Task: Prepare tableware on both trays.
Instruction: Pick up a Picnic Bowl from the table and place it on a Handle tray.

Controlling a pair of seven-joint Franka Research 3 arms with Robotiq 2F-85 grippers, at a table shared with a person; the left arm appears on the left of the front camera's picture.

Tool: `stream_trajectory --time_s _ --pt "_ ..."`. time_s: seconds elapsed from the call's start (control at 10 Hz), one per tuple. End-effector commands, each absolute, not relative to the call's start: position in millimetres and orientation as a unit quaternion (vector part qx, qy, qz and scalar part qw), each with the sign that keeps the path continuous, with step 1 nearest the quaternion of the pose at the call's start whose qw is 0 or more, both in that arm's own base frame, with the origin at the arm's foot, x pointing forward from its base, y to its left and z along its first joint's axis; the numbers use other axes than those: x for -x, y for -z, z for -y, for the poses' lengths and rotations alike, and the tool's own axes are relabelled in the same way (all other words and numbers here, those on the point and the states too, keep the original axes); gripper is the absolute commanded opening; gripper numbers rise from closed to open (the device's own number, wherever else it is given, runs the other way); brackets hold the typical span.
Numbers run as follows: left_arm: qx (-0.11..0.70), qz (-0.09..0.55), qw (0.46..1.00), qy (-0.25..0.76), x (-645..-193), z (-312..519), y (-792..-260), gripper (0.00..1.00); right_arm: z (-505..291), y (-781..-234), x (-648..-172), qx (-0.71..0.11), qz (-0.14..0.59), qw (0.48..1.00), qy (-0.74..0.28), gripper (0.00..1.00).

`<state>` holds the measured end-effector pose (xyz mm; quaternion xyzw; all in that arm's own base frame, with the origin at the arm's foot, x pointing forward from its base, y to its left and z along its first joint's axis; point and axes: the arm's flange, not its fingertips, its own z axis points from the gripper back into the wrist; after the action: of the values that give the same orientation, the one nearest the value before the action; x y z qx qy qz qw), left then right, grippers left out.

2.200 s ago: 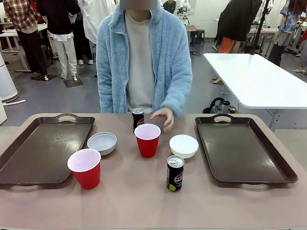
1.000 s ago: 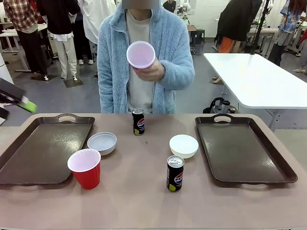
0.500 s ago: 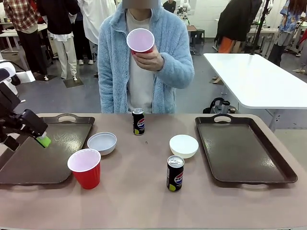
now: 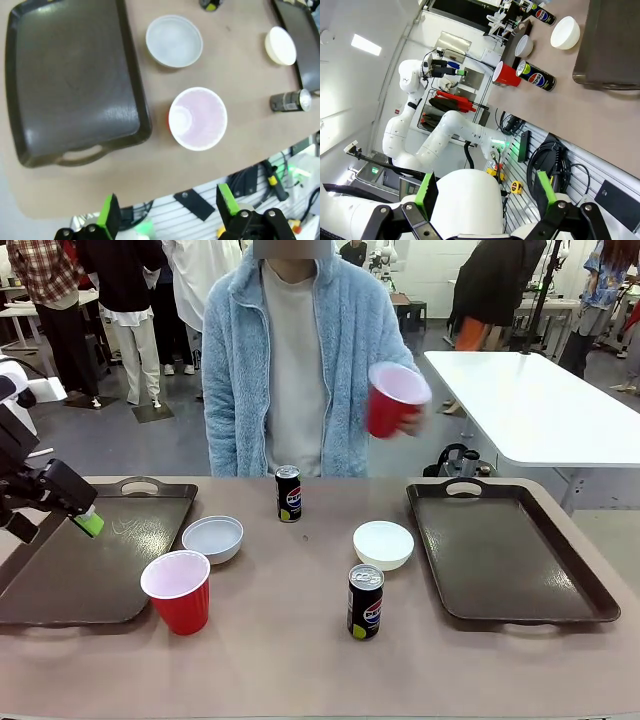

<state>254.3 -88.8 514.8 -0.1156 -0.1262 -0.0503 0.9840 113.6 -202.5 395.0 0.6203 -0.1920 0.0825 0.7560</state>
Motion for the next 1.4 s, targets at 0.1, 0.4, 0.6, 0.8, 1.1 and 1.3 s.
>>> stream_trajectory --time_s 0.1,0.4,0.6,0.8,1.1,1.3 --pt "0.116 0.126 0.984 0.050 -254.3 88.8 -514.8 1.00 204.5 -394.4 -105.8 -0.619 0.201 0.755 -0.085 1.00" --pt "0.119 -0.016 0.988 0.096 -372.9 119.3 -545.4 1.00 204.5 -394.4 -105.8 -0.619 0.201 0.755 -0.085 1.00" --pt "0.073 -0.026 0.994 0.081 -409.3 127.0 -540.0 1.00 204.5 -394.4 -105.8 -0.619 0.201 0.755 -0.085 1.00" --pt "0.015 -0.002 0.999 0.038 -441.9 152.5 -514.9 1.00 204.5 -394.4 -105.8 -0.619 0.201 0.755 -0.085 1.00" --pt "0.017 0.040 0.998 0.041 -458.6 196.8 -453.2 1.00 204.5 -394.4 -105.8 -0.619 0.201 0.755 -0.085 1.00" --pt "0.010 0.070 0.996 0.058 -453.5 205.5 -403.9 1.00 204.5 -394.4 -105.8 -0.619 0.201 0.755 -0.085 1.00"
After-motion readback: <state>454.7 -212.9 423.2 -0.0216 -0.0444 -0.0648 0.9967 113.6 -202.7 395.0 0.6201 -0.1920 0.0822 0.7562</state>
